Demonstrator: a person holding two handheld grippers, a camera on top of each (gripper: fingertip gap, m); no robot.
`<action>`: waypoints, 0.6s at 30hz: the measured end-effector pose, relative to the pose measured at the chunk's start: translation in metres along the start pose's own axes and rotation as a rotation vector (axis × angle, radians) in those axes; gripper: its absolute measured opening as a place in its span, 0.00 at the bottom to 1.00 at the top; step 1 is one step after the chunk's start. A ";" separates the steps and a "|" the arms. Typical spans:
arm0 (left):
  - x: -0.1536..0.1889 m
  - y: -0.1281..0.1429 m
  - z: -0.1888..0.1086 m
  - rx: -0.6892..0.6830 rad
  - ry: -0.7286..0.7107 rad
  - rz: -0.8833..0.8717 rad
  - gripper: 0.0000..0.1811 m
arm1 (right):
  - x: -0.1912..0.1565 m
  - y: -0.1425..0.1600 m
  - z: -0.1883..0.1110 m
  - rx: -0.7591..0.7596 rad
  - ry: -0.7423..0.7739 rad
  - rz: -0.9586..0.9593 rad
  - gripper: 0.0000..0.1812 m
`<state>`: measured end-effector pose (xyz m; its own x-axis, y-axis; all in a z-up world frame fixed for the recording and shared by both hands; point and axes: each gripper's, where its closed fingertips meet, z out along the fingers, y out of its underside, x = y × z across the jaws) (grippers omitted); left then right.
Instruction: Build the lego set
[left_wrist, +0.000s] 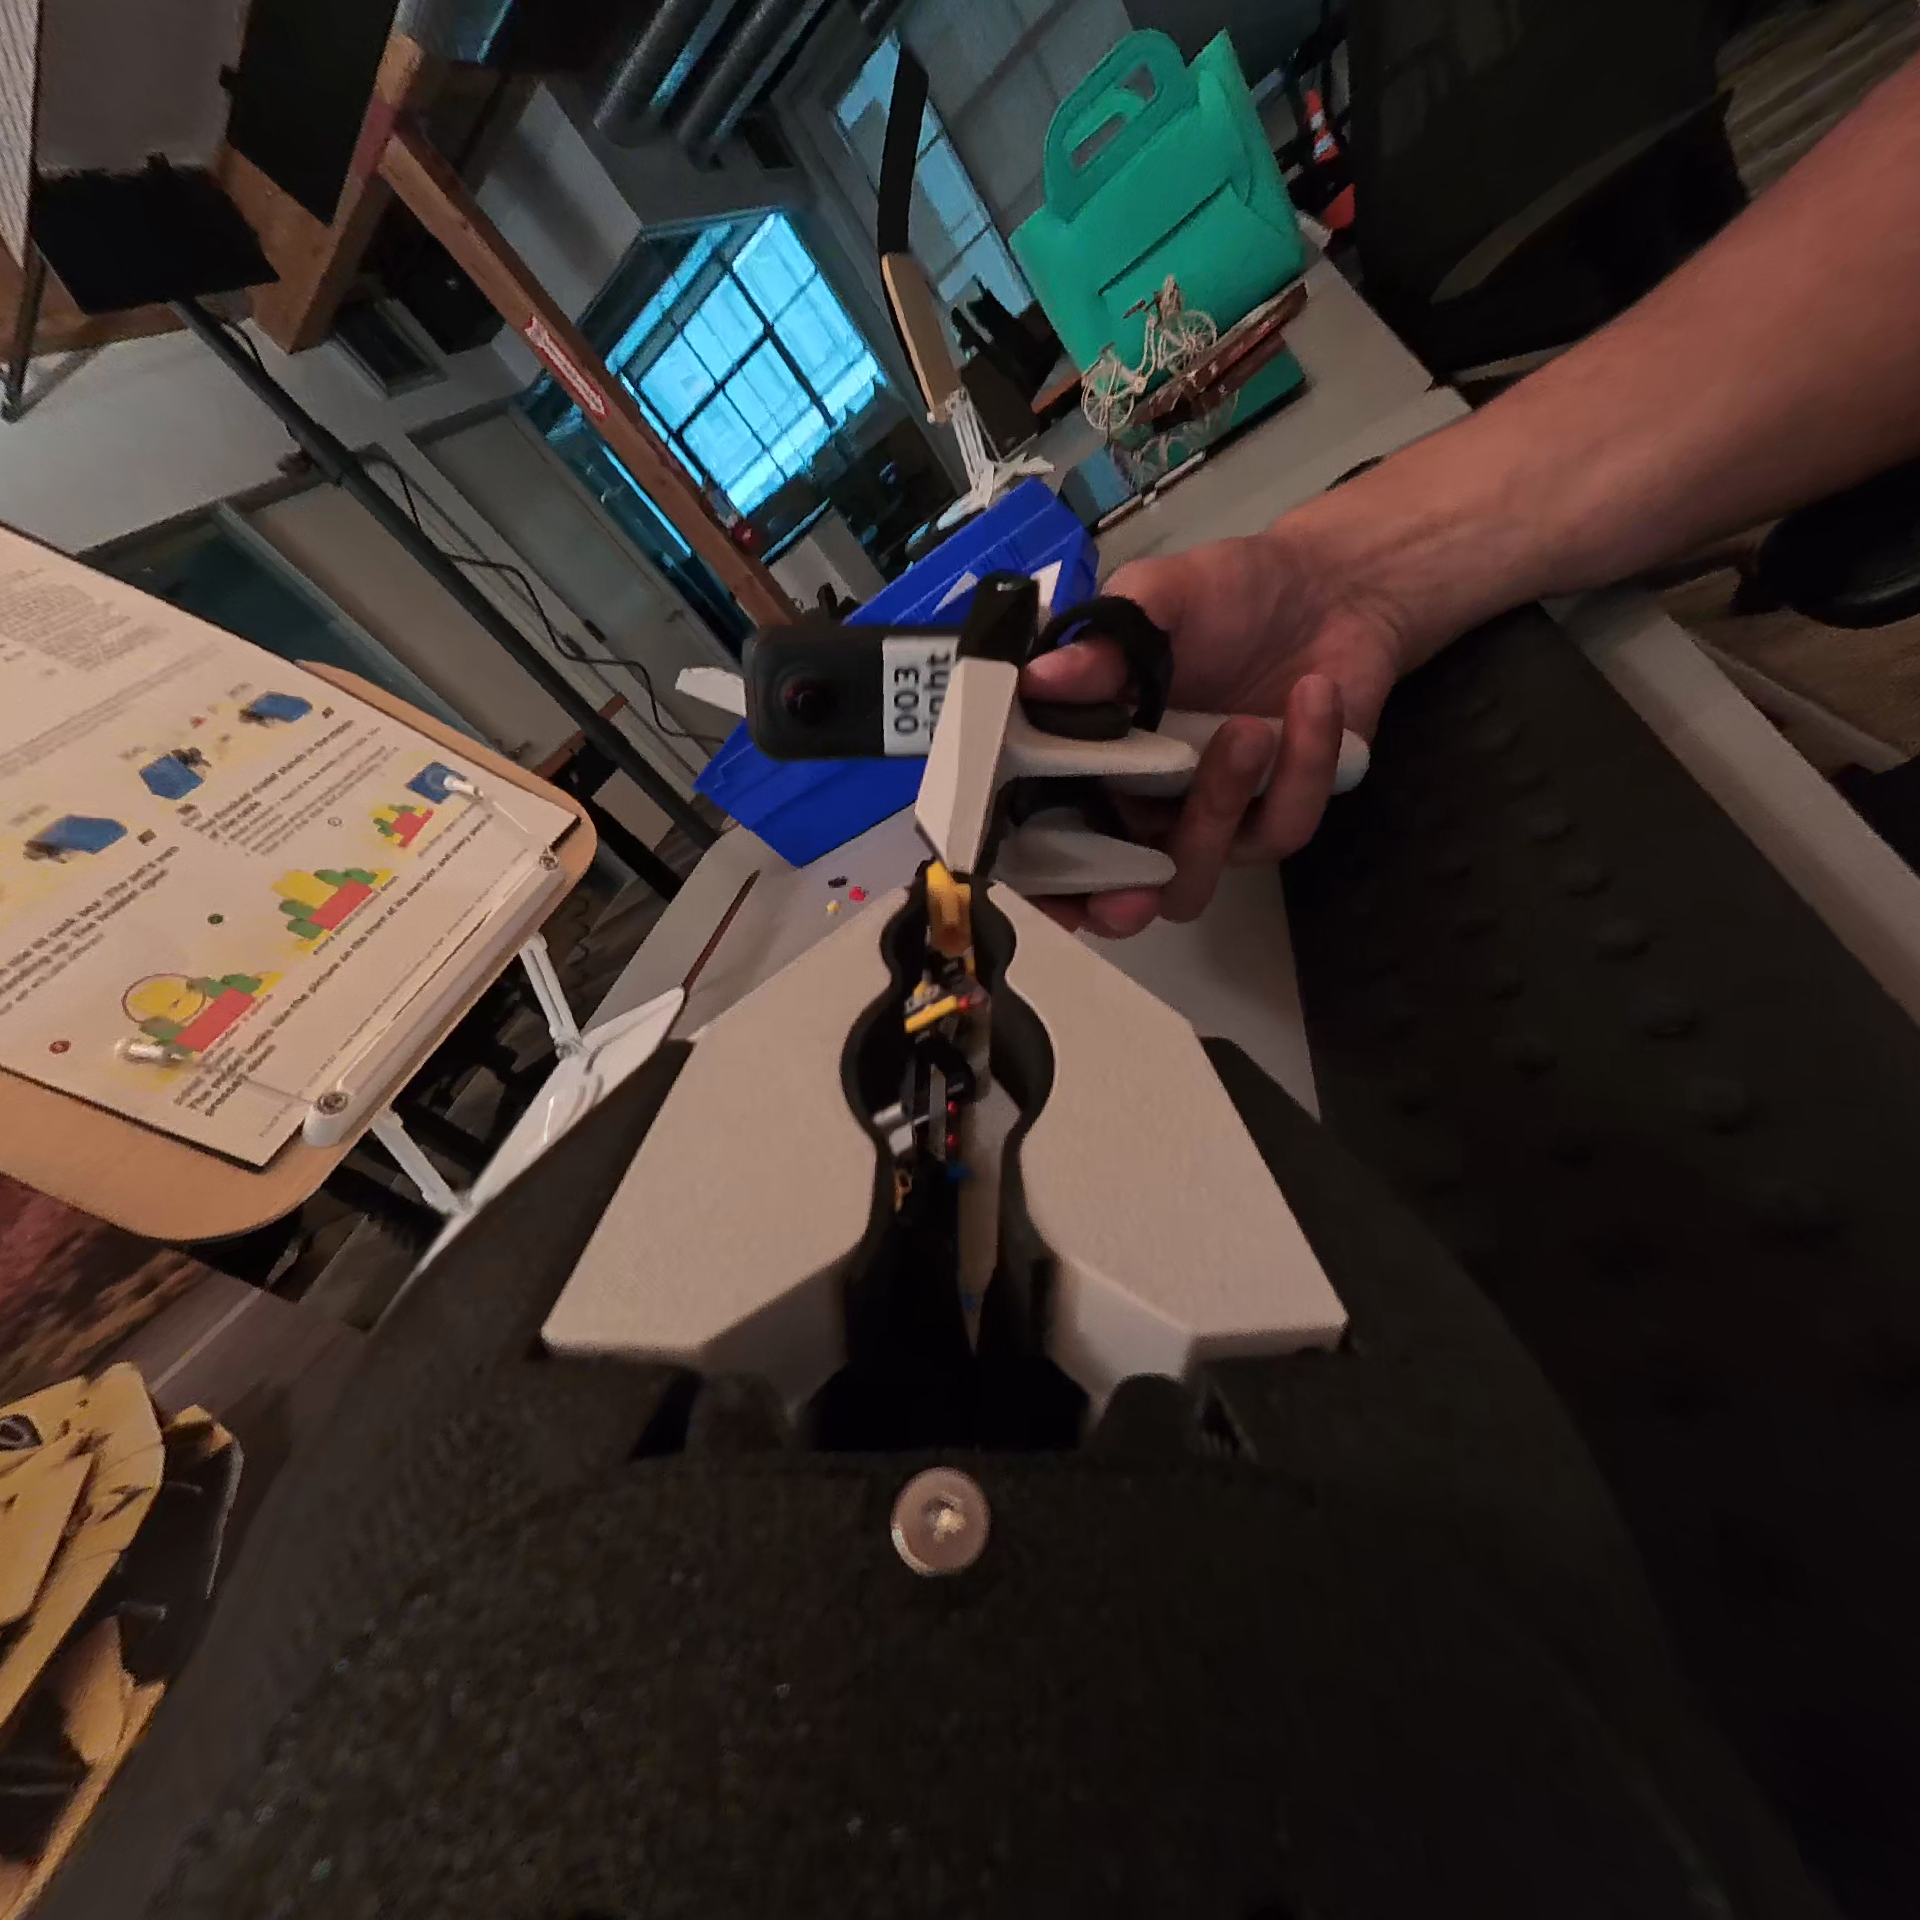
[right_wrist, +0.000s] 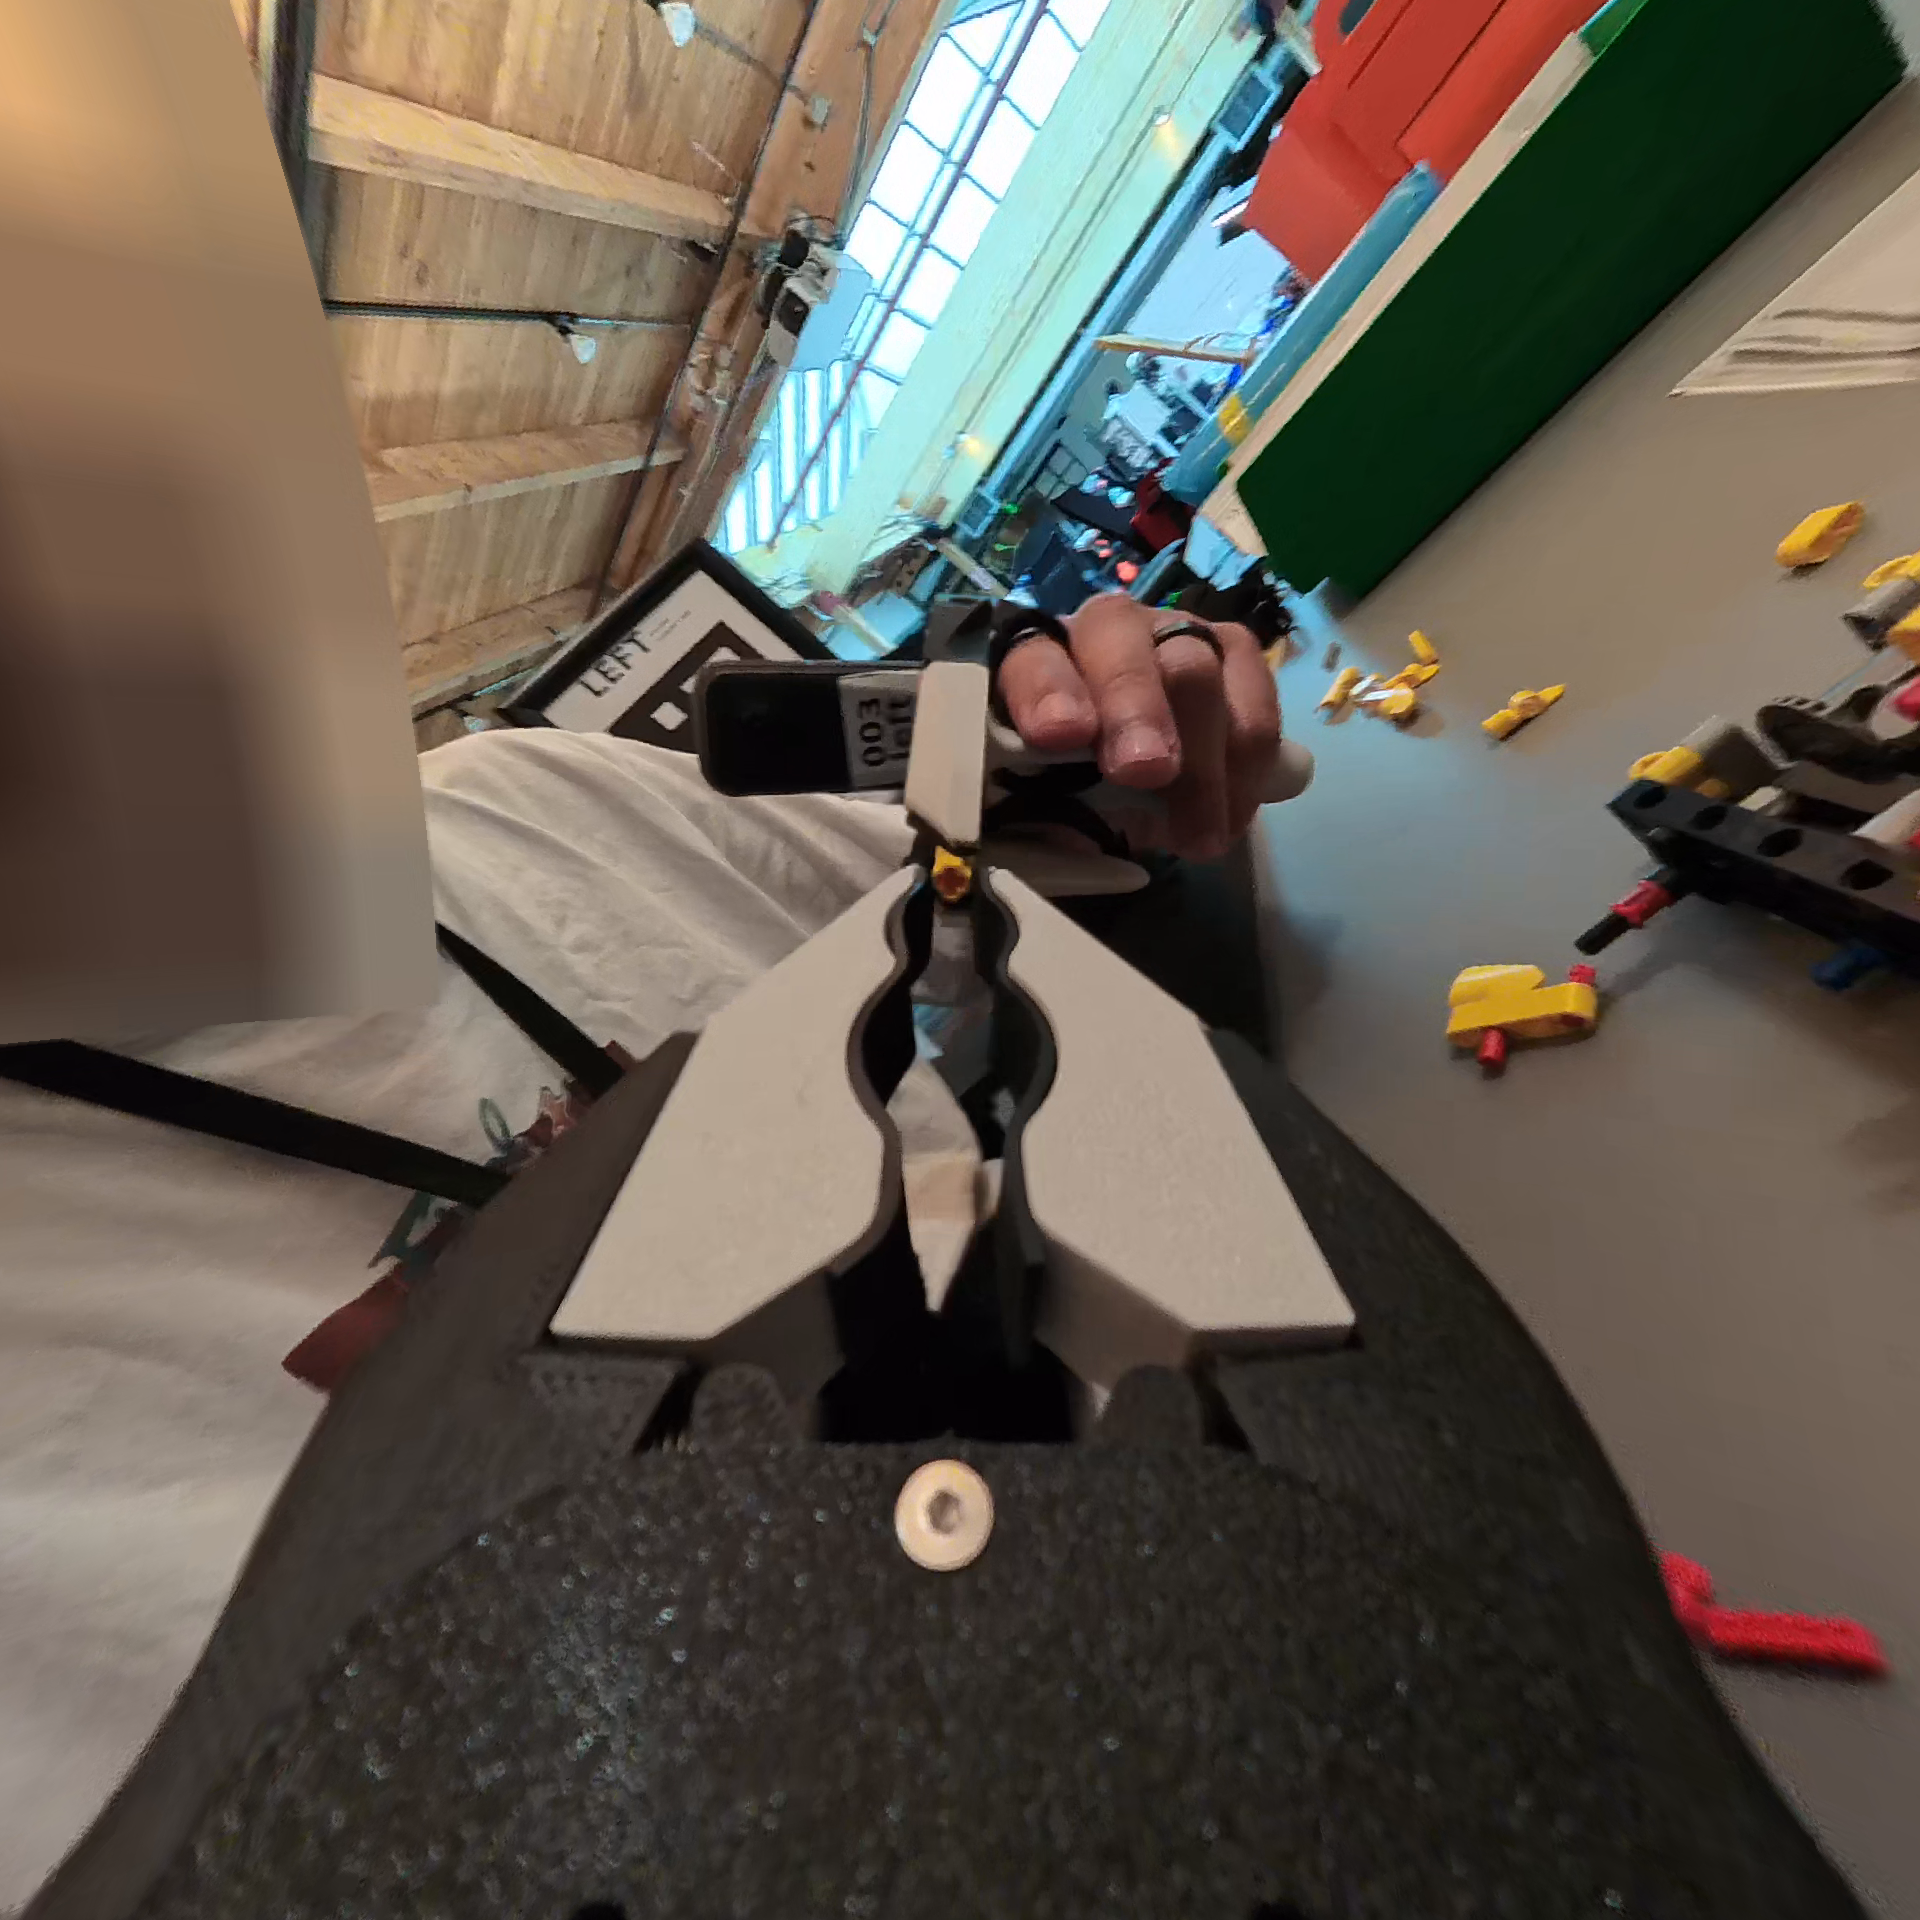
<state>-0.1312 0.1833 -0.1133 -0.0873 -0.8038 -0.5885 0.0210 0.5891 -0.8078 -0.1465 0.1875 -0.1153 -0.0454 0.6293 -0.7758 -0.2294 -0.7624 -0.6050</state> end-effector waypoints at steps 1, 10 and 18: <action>0.001 -0.003 0.000 0.021 -0.001 0.008 0.04 | -0.003 0.001 0.001 -0.002 -0.033 0.024 0.03; 0.004 -0.018 0.000 0.090 -0.002 0.004 0.04 | -0.019 0.005 0.002 -0.029 -0.171 0.110 0.03; 0.003 -0.013 0.000 0.062 -0.009 0.016 0.04 | -0.015 0.005 0.002 -0.027 -0.146 0.102 0.03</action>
<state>-0.1317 0.1730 -0.1049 -0.0772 -0.7950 -0.6017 0.0836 0.5962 -0.7985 -0.1489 0.1751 -0.1062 -0.2077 0.5625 -0.8003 -0.1902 -0.8257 -0.5310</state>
